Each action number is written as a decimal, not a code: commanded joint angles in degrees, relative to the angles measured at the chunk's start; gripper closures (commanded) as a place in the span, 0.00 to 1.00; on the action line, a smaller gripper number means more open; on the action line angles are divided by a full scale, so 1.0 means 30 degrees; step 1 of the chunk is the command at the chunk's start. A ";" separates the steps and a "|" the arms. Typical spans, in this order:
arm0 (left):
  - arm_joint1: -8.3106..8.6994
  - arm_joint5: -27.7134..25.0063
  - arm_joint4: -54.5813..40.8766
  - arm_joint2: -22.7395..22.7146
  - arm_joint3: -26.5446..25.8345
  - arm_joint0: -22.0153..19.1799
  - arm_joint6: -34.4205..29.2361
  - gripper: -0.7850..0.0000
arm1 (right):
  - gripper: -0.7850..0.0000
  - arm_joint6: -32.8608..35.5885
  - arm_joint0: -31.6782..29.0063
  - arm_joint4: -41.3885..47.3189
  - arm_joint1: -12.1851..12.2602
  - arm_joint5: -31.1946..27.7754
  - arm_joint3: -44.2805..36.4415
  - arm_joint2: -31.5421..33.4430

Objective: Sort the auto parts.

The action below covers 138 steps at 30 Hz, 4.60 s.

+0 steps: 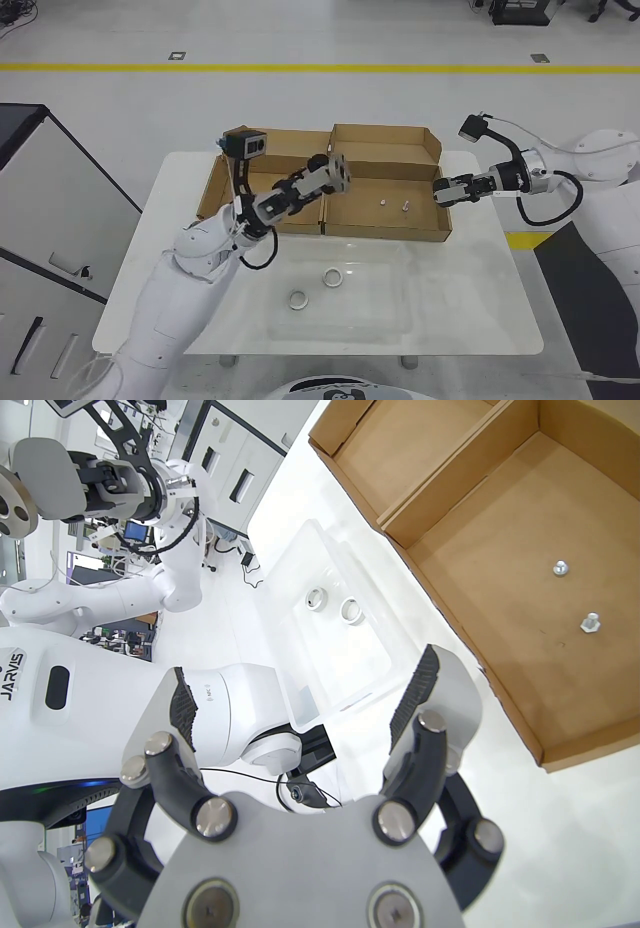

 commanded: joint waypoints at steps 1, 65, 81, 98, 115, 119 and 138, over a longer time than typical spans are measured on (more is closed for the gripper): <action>-0.0074 0.0335 0.0830 0.0257 0.0503 -0.0822 0.0113 1.00 | 0.00 0.0000 -0.0001 0.0000 0.0000 0.0000 0.0000 0.0001; -0.0913 0.9777 2.4379 0.4484 0.9689 -0.8013 -0.1695 1.00 | 0.00 0.0000 -0.0001 0.0000 0.0000 0.0000 0.0000 0.0001; -0.1898 1.2122 2.7721 0.7244 1.2848 -0.9879 -0.5039 1.00 | 0.00 0.0000 -0.0001 0.0000 0.0000 0.0000 0.0000 0.0001; -0.3067 1.1598 2.7909 0.8914 1.5327 -1.0469 -0.5351 1.00 | 0.00 0.0000 -0.0001 0.0000 0.0000 0.0000 0.0000 0.0001; -0.3680 1.1576 2.8209 0.8907 1.6270 -1.0914 -0.5561 0.00 | 0.00 0.0000 -0.0001 0.0000 0.0000 0.0000 0.0000 0.0001; -0.3535 1.1812 2.8296 0.8233 1.5864 -1.0992 -0.5667 0.00 | 0.00 0.0000 -0.0001 0.0000 0.0000 0.0000 0.0000 0.0001; -0.1384 0.8864 2.8682 0.3154 0.6293 -0.6786 -1.0673 0.00 | 0.00 0.0000 -0.0001 0.0000 0.0000 0.0000 0.0000 0.0001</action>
